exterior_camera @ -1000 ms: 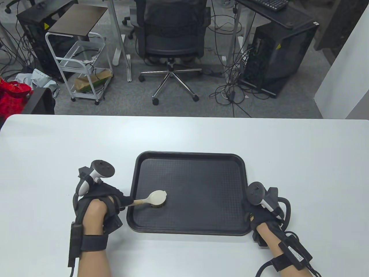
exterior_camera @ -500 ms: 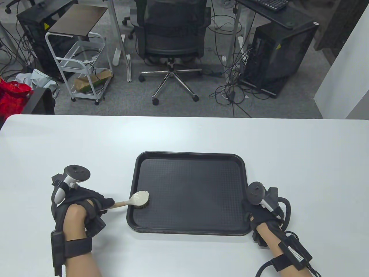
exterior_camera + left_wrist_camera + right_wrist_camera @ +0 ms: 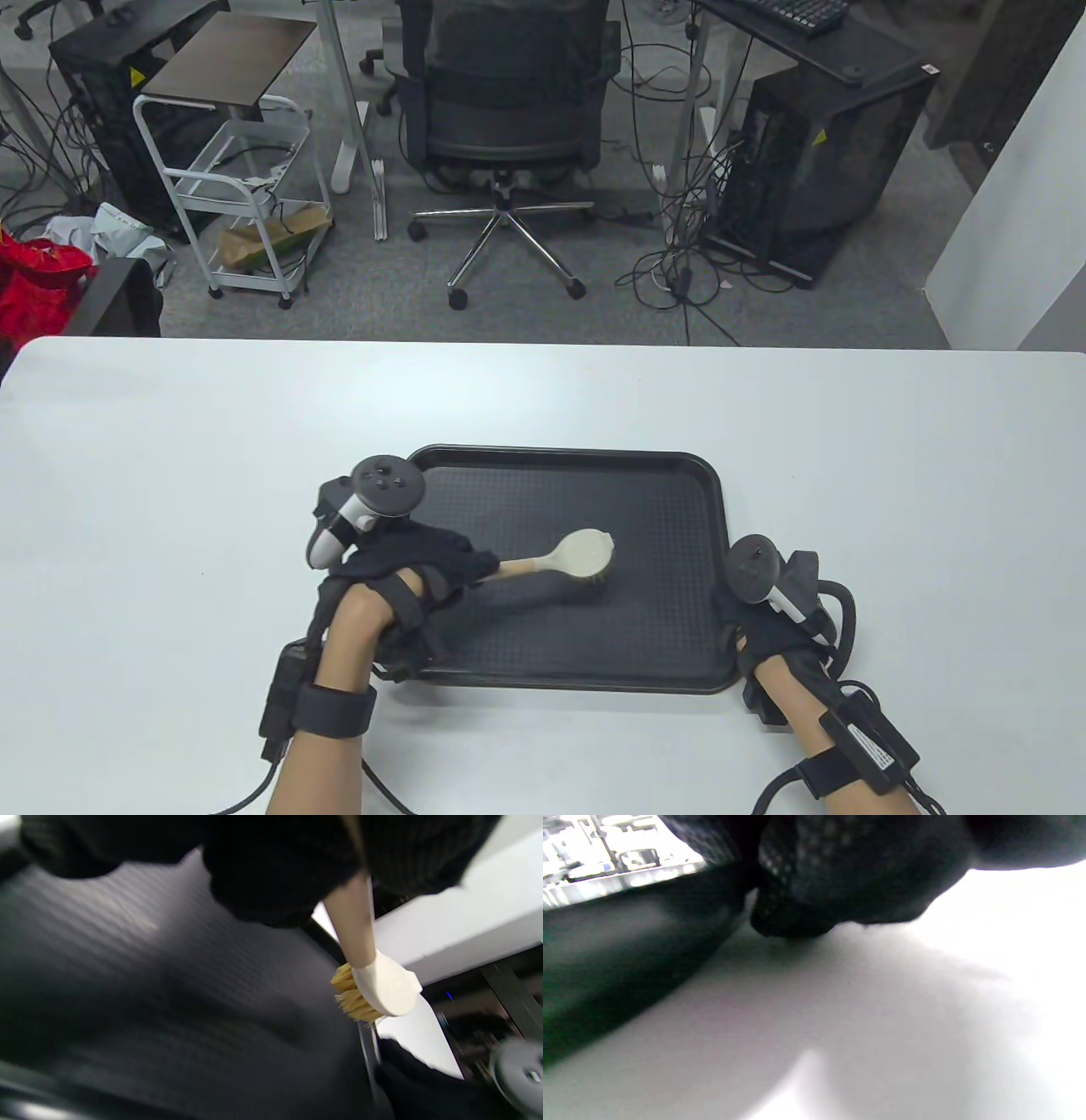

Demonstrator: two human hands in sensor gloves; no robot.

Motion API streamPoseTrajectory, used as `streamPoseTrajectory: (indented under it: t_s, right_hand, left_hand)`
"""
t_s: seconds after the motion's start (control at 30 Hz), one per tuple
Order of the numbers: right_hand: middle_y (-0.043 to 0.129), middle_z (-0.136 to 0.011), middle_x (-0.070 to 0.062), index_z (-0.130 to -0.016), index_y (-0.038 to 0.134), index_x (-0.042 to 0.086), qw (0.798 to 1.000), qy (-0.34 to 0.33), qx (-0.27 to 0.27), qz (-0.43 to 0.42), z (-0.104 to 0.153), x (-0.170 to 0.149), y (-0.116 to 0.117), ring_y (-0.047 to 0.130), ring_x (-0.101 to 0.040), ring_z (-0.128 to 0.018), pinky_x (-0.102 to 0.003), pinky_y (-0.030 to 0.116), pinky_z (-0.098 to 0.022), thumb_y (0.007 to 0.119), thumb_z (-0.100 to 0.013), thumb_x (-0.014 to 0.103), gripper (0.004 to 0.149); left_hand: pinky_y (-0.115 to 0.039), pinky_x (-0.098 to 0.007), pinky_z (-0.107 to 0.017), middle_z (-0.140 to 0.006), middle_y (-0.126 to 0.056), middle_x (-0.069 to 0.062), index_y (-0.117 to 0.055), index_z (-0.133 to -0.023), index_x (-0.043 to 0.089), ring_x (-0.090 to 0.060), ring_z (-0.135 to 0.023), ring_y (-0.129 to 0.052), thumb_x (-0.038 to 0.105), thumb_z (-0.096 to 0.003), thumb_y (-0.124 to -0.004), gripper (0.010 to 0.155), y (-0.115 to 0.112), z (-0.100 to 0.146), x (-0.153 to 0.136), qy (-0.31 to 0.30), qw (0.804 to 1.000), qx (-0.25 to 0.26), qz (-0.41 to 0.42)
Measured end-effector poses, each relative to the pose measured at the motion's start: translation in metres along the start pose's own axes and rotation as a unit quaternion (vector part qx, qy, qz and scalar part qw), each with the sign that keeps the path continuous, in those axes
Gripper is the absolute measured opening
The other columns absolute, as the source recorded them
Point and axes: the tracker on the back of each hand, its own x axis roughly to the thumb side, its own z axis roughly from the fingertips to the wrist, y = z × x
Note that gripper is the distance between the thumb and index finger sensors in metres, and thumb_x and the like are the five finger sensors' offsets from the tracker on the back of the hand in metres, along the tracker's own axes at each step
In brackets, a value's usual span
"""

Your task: Scrub the tray with pot brush

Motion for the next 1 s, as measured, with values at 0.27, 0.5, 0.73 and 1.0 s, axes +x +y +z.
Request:
streamPoseTrajectory:
  t_s: [0.27,0.5,0.73,1.0]
  right_hand:
    - [0.098,-0.04,-0.005,-0.095,0.061,0.004,1.0,0.001,-0.001,0.003,0.0,0.0,0.0,0.096,-0.023,-0.016,-0.045,0.083,-0.022,0.076,-0.047,0.036,0.059]
    - [0.097,-0.041,-0.006,-0.095,0.061,0.004,1.0,0.0,0.0,0.002,0.0,0.0,0.0,0.096,-0.023,-0.016,-0.045,0.083,-0.022,0.076,-0.047,0.035,0.059]
    - [0.097,-0.04,-0.006,-0.095,0.06,0.004,1.0,0.0,0.0,0.002,0.0,0.0,0.0,0.096,-0.023,-0.016,-0.045,0.083,-0.022,0.076,-0.047,0.035,0.059]
    - [0.097,-0.041,-0.005,-0.095,0.06,0.004,1.0,0.0,-0.001,0.003,0.0,0.0,0.0,0.096,-0.023,-0.016,-0.045,0.083,-0.022,0.076,-0.047,0.035,0.059]
  left_hand:
    - [-0.086,-0.047,-0.039,-0.037,-0.104,0.002,-0.091,-0.072,0.011,-0.019,-0.011,-0.096,0.059,-0.0358,-0.083,0.061,-0.061,-0.024,0.035,-0.005,0.998,-0.016,-0.055]
    - [-0.085,-0.047,-0.039,-0.037,-0.103,0.002,-0.091,-0.073,0.011,-0.019,-0.012,-0.096,0.059,-0.0361,-0.082,0.061,-0.088,-0.029,0.051,-0.004,0.996,-0.029,-0.086]
    - [-0.085,-0.048,-0.039,-0.037,-0.104,0.002,-0.091,-0.073,0.012,-0.019,-0.012,-0.096,0.059,-0.0363,-0.082,0.061,-0.104,-0.034,0.052,-0.004,0.994,-0.048,-0.094]
    - [-0.084,-0.049,-0.04,-0.038,-0.104,0.0,-0.091,-0.074,0.012,-0.021,-0.013,-0.096,0.059,-0.0363,-0.082,0.061,-0.095,-0.028,0.05,0.033,0.989,-0.074,-0.125]
